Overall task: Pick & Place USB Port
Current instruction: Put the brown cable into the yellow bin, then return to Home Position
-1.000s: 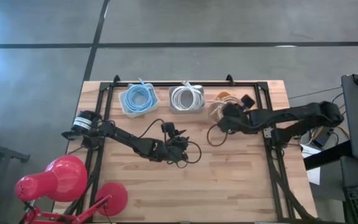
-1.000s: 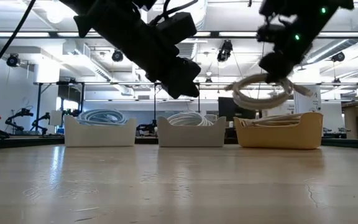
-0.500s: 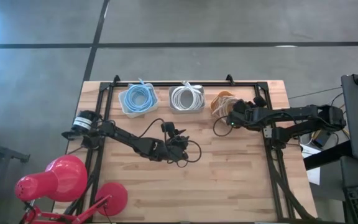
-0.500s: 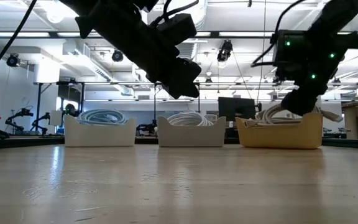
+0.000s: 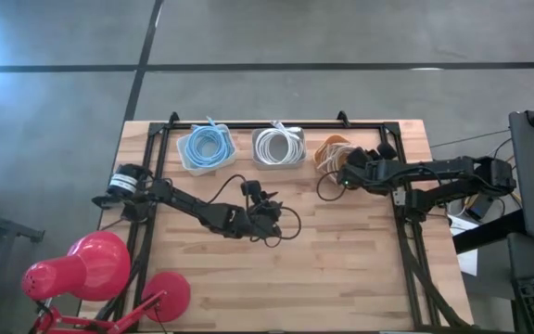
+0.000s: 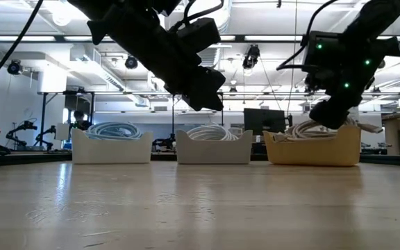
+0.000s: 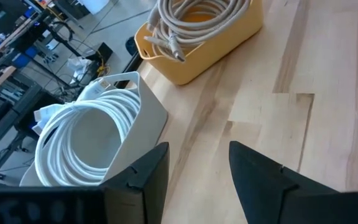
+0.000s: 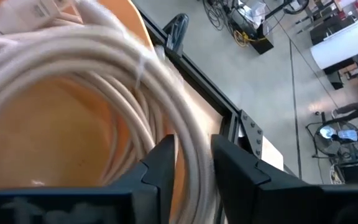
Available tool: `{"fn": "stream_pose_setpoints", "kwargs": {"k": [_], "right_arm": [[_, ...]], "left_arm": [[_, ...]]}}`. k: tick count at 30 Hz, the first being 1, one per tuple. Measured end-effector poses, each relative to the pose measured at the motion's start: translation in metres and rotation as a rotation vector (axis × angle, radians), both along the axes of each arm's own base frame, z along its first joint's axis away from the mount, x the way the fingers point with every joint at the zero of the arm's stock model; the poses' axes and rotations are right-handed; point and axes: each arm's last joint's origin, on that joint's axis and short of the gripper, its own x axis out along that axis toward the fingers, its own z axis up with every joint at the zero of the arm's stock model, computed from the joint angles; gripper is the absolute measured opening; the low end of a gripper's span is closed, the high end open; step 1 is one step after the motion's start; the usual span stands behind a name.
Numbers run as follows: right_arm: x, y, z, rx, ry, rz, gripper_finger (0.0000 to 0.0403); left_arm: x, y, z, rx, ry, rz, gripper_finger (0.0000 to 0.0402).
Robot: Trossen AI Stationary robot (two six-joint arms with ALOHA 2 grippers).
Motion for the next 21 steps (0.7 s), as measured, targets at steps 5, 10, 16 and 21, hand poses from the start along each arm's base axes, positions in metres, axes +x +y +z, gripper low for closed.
{"fn": "stream_pose_setpoints", "kwargs": {"k": [5, 10, 16, 21], "right_arm": [[0.002, 0.0, 0.003, 0.0, 0.006, 0.013, 0.0131], [0.008, -0.001, 0.011, 0.003, -0.022, 0.019, 0.0159], [0.025, -0.001, 0.034, 0.142, -0.121, 0.103, 0.0177], [0.039, 0.002, 0.057, 0.298, -0.238, 0.206, 0.0175]], "left_arm": [[0.0, 0.0, 0.0, -0.002, 0.001, -0.003, 0.0172], [0.0, 0.0, 0.0, -0.001, 0.001, -0.003, 0.0172], [-0.006, -0.003, 0.003, 0.009, 0.045, -0.012, 0.0167], [-0.026, 0.002, 0.028, -0.001, 0.037, 0.066, 0.0159]]}}
